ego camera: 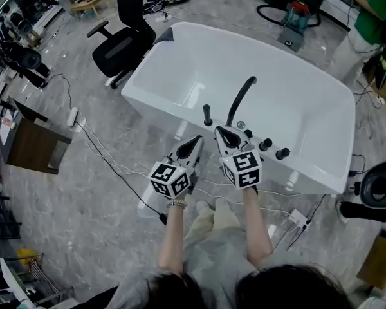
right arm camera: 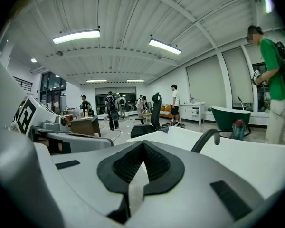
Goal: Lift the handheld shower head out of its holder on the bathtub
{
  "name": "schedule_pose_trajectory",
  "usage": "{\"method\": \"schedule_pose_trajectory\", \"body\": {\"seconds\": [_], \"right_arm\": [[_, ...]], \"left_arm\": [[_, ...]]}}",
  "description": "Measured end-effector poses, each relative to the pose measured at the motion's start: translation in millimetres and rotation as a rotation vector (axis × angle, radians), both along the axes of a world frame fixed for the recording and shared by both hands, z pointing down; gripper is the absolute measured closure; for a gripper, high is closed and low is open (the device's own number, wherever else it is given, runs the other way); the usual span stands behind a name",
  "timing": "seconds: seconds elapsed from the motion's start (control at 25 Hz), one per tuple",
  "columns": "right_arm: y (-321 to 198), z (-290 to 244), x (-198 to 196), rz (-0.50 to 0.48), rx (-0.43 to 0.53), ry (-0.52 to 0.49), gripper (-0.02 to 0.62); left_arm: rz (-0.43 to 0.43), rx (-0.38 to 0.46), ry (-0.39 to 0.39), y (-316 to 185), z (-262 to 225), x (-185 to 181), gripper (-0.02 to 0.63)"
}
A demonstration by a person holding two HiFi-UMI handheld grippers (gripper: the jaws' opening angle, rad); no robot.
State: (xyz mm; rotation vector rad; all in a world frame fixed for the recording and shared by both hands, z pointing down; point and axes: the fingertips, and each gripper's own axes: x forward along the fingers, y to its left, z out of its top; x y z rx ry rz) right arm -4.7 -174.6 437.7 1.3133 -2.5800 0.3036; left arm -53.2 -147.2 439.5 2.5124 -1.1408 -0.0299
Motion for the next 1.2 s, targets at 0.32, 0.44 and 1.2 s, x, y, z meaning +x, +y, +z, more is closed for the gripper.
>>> {"method": "schedule_pose_trajectory", "body": {"seconds": [0.32,0.44,1.2], "right_arm": [[-30,29,2,-0.020,-0.053,-0.002,0.595],[-40,39,3,-0.027,-0.066,-0.005,0.595],[-88,136,-22,0.011,-0.143,0.008,0.594]], "left_arm": [[-0.032,-0.036,0.000,-33,19,6,0.601],[-0.039,-0.048,0.005,-40,29,9,0.601],[-0.019,-0.118,0.009,-80,112,-8,0.601]]}}
